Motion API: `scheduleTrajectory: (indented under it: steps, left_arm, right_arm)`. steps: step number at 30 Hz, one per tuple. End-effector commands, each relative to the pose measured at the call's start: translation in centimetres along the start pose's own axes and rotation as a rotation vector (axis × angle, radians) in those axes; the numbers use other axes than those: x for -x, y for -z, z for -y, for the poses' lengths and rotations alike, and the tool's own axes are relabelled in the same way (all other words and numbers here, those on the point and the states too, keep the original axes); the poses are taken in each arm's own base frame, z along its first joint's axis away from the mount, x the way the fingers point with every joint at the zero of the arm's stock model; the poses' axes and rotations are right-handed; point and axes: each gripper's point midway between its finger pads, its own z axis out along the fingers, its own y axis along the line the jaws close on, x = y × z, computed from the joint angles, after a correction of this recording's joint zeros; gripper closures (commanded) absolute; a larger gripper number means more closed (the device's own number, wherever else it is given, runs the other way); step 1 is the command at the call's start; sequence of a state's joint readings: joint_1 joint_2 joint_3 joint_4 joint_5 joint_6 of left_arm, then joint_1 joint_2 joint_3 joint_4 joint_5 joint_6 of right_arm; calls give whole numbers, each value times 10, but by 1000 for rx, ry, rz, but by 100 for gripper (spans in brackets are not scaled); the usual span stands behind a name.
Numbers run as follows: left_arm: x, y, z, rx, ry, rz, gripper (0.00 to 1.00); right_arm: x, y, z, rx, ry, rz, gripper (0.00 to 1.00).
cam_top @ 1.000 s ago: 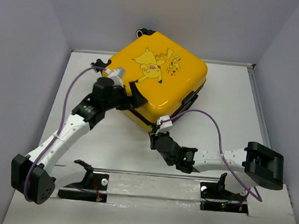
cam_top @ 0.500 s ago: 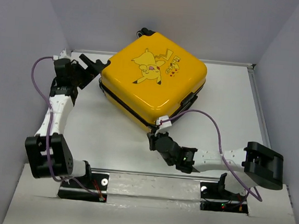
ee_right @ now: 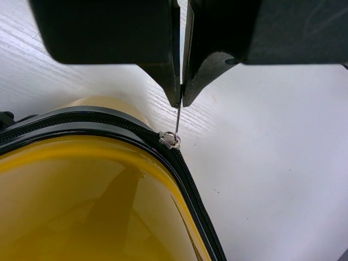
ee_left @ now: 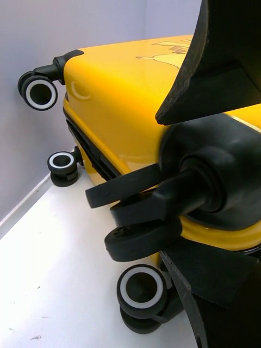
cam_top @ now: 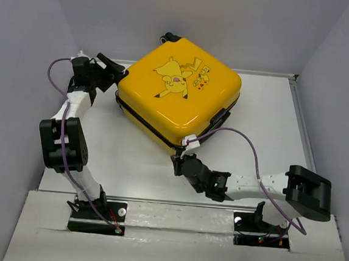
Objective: Pack the luggage
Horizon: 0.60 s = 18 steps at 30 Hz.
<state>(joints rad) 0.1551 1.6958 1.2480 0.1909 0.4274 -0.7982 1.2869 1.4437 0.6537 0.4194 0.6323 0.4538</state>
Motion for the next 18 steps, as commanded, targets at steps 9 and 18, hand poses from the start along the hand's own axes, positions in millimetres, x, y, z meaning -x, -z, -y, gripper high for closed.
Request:
scheduleTrajectory:
  steps: [9,18]
  left_arm:
    - [-11,-25,56,-239,95,23,85]
    - [-51,26,31,-246,104,81,94]
  right_arm:
    - [17,10,-32,122,-76,6,93]
    - [37,7,-11,135,-110,-2,93]
